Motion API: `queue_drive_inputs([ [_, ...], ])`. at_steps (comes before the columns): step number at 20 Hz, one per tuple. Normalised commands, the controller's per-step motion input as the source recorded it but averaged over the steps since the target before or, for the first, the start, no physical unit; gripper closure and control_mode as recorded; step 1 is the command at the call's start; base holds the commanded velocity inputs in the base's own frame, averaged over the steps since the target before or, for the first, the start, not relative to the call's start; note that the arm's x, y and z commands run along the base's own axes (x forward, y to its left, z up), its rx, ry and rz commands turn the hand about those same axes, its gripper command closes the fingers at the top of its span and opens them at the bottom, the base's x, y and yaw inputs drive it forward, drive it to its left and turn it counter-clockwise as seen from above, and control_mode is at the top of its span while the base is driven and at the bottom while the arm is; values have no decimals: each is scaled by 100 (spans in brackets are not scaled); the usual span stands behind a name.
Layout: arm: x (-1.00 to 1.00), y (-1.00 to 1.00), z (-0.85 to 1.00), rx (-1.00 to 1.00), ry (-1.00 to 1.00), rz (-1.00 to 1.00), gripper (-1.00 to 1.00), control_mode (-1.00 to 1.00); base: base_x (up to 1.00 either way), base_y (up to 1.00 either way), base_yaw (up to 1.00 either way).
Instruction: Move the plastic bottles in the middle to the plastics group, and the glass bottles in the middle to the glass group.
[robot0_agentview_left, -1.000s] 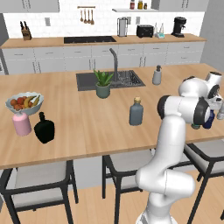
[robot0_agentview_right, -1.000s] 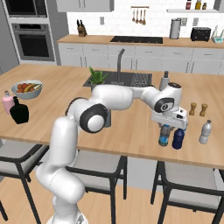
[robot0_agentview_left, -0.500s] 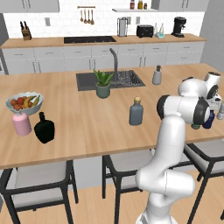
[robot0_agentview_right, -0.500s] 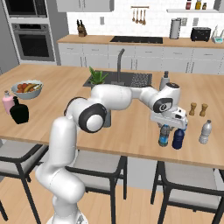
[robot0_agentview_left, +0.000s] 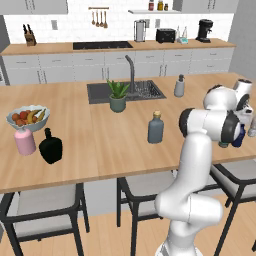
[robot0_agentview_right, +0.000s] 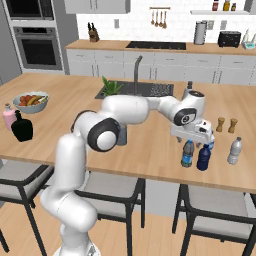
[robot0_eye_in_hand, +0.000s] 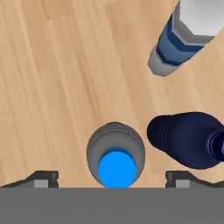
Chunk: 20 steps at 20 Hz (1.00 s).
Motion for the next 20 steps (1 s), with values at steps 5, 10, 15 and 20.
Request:
queue_drive_inputs([
  [5,-40,21,72,0,0,0,-100,-100,0,0,0],
  [10,-53,55,38,0,0,4,-100,-100,0,0,0],
  [15,-16,97,0,0,11,40,-100,-100,0,0,0],
  [20,-6,100,7,-5,12,50,-100,-100,0,0,0],
])
